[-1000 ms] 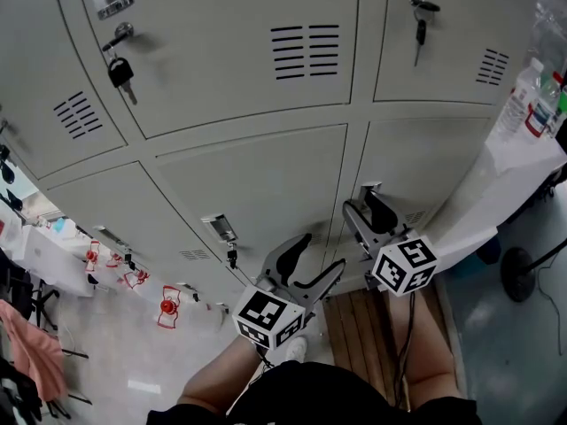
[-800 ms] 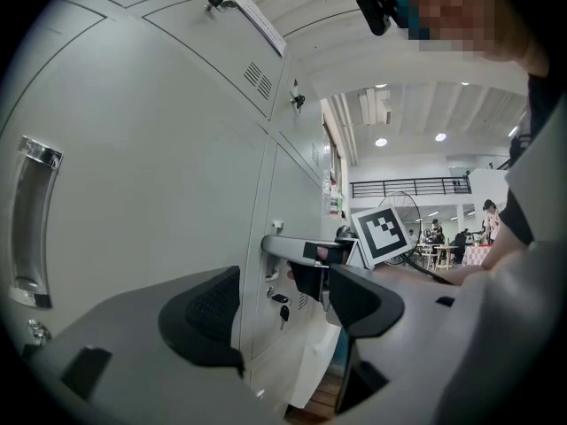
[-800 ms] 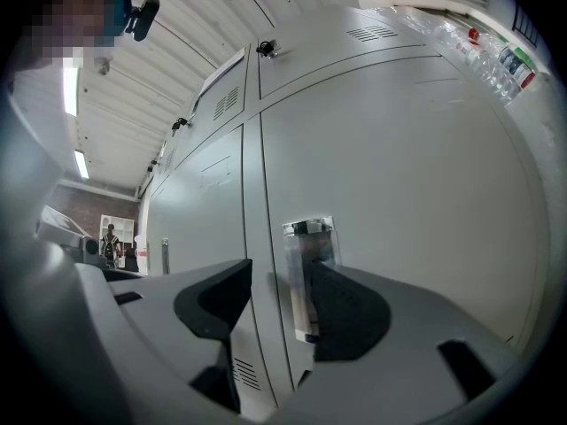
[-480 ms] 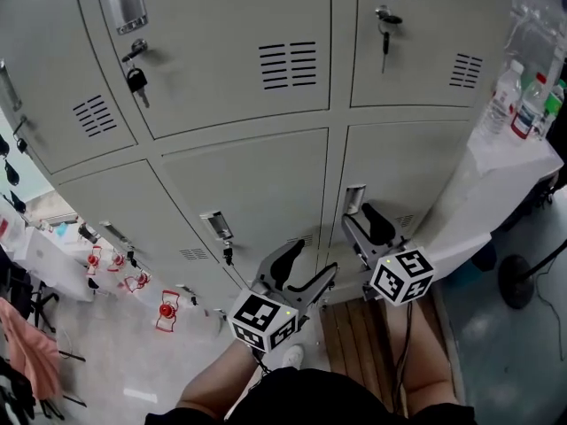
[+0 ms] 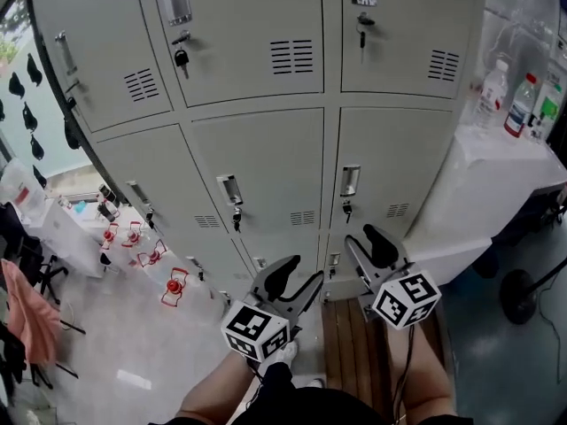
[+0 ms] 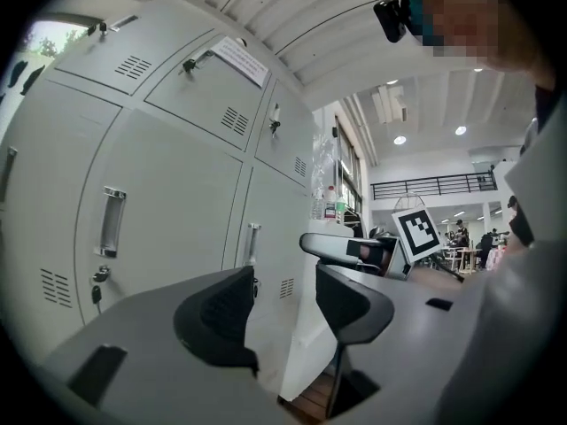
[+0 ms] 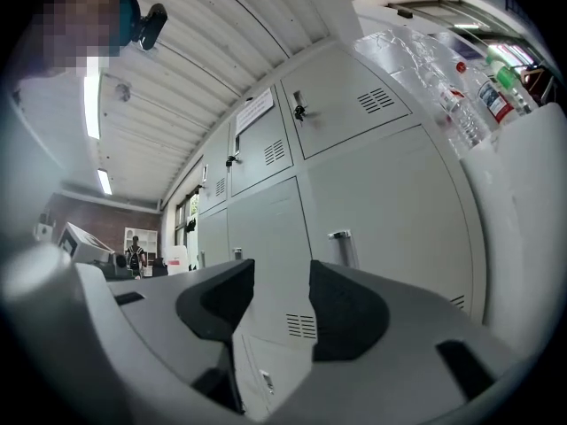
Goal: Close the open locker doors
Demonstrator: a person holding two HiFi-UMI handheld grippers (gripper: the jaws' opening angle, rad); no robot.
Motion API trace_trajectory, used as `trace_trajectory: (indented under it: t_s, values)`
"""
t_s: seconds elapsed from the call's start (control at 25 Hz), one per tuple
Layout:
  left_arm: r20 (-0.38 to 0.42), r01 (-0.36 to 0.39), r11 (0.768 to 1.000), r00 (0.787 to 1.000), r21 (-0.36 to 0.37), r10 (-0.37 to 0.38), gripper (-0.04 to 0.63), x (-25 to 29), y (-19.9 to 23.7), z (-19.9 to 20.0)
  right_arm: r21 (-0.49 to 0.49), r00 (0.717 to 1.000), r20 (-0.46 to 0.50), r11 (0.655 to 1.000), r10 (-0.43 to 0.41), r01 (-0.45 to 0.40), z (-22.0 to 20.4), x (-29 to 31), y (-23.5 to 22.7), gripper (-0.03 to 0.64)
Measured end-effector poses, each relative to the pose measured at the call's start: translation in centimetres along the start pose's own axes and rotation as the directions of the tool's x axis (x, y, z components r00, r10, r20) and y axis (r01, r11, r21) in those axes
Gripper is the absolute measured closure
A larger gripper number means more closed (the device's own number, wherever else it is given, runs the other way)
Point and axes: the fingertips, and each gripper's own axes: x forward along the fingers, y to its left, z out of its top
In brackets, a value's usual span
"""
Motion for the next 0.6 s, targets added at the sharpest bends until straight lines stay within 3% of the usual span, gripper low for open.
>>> trace_trajectory:
  t_s: [0.2,0.4,0.6]
  values:
    - [-0.024,-0.057,0.998,0.998,0.017,0.058,0.431,-4.1,-1.2,-0.4,0.047,1.000,0.009,0.998,0.030,-0.031,-1.0,-1.2,2.6,0.461]
    - [0.001,-0.138,0.990,0.990,0.020,0.138,0.540,-8.0,0.0,0.4,0.082,0.997,0.017,0.993,0.080,-0.081,-1.9,-0.7,6.1,0.573]
    - [0.017,-0.196,0.980,0.980,0.015,0.196,0.563,-13.1,2.1,1.0,0.077,0.993,0.004,0.990,0.122,-0.122,-2.9,0.4,11.1,0.611]
